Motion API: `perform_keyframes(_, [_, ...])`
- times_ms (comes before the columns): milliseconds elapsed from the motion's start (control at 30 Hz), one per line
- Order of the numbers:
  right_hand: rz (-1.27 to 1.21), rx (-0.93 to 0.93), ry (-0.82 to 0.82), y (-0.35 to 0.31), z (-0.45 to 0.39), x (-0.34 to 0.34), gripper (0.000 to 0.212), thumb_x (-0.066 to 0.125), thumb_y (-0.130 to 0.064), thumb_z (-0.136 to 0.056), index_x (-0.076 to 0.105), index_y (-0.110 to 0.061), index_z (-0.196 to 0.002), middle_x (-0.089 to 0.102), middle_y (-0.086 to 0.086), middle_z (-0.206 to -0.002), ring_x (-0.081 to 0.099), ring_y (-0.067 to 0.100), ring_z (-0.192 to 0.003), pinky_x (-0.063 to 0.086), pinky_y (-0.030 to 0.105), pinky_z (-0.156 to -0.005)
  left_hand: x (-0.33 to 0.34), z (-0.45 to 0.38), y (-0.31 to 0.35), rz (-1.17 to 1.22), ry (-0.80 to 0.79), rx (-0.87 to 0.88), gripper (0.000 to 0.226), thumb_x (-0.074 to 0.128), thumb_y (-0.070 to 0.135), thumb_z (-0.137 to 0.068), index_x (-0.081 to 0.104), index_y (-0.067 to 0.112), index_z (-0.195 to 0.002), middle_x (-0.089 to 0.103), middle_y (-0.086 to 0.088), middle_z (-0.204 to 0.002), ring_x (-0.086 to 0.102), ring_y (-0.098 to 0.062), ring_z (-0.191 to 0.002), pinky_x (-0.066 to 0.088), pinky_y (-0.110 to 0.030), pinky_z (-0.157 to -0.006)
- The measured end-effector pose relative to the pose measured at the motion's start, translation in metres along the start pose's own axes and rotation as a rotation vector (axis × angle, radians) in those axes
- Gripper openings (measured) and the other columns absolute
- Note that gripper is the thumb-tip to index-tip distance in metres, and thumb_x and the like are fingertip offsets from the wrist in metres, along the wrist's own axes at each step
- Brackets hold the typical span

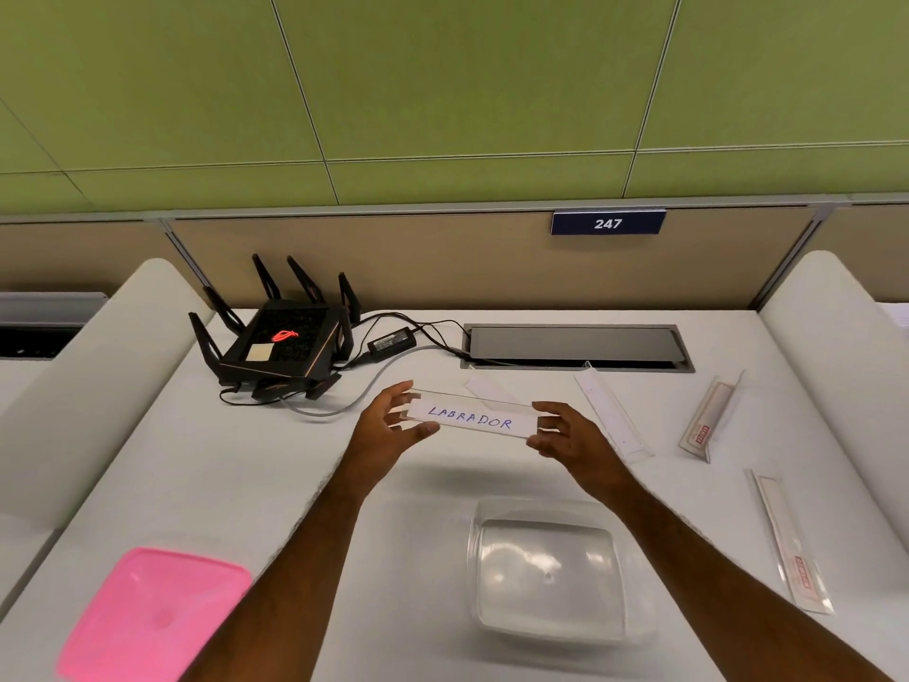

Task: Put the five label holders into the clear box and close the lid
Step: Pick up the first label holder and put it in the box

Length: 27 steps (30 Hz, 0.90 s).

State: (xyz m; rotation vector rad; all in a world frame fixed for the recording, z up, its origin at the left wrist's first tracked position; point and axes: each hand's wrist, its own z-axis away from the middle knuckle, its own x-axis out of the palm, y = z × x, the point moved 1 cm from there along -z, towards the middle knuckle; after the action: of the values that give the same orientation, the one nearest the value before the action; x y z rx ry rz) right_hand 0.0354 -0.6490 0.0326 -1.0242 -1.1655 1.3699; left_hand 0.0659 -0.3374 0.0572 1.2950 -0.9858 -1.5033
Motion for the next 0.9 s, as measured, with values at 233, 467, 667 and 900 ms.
perform_keyframes(233, [0.126,-0.034,-0.039,-0.004,0.011,-0.023,0.06,0.091,-0.017,-0.071,0.062,-0.023,-0.124,0.072,-0.002,-0.107,0.072,0.014,-0.101,0.056,0.023,-0.083,0.009,0.007,-0.005,-0.022,-0.097,0.025,0.071,0.09,0.02,-0.074,0.056,0.037,-0.134,0.066,0.014,-0.125,0.065,-0.015,-0.114,0.059,-0.026,-0.089])
perform_keyframes(467, [0.144,-0.014,-0.045,-0.003,0.016,-0.037,0.063,0.086,-0.015,-0.077,0.06,-0.034,-0.131,0.065,0.001,-0.123,0.067,0.006,-0.113,0.054,0.019,-0.089,0.014,0.012,-0.007,-0.03,-0.149,0.0,0.066,0.091,0.021,-0.073,0.06,0.039,-0.129,0.069,0.018,-0.122,0.064,-0.011,-0.116,0.06,-0.026,-0.086])
perform_keyframes(667, [0.17,-0.018,-0.044,-0.002,0.024,-0.047,0.059,0.084,-0.011,-0.079,0.06,-0.029,-0.13,0.067,0.002,-0.123,0.067,0.008,-0.113,0.055,0.021,-0.089,0.022,0.016,-0.004,-0.057,-0.172,0.015,0.065,0.091,0.021,-0.071,0.061,0.038,-0.126,0.07,0.018,-0.121,0.064,-0.009,-0.115,0.059,-0.027,-0.089])
perform_keyframes(900, [0.144,-0.021,-0.024,-0.001,0.034,-0.056,0.058,0.082,-0.005,-0.08,0.061,-0.024,-0.13,0.069,0.003,-0.122,0.069,0.014,-0.112,0.056,0.022,-0.085,0.033,0.021,0.0,-0.076,-0.177,0.033,0.065,0.093,0.017,-0.069,0.063,0.035,-0.124,0.072,0.015,-0.116,0.068,-0.003,-0.106,0.059,-0.024,-0.082])
